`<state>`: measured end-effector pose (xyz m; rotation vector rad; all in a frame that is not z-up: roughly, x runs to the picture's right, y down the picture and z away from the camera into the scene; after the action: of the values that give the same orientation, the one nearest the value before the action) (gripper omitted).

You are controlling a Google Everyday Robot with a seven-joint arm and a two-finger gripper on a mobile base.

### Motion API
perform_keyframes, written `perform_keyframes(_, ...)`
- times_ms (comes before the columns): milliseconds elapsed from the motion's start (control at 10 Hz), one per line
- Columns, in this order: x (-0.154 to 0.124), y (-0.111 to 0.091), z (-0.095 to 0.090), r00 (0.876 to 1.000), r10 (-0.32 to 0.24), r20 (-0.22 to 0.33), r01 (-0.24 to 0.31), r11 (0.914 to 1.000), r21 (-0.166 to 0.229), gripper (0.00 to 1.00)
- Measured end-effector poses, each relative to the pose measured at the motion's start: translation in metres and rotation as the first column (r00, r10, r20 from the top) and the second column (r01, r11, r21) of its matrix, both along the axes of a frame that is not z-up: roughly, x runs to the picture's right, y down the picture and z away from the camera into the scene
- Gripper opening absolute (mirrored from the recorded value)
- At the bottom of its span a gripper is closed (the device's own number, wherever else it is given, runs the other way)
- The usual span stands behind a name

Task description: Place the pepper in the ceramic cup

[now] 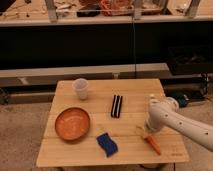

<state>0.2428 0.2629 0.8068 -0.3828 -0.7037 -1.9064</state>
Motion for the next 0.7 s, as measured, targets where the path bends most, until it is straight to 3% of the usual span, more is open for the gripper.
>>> perform_keyframes(400, 0.001, -0.006, -0.009, 1.000, 0.005, 0.014, -0.005, 0.9998, 0.017, 0.04)
perform_keyframes(700, 0.003, -0.020, -0.025, 0.999, 0.028, 0.046, -0.030, 0.9986, 0.043, 0.00)
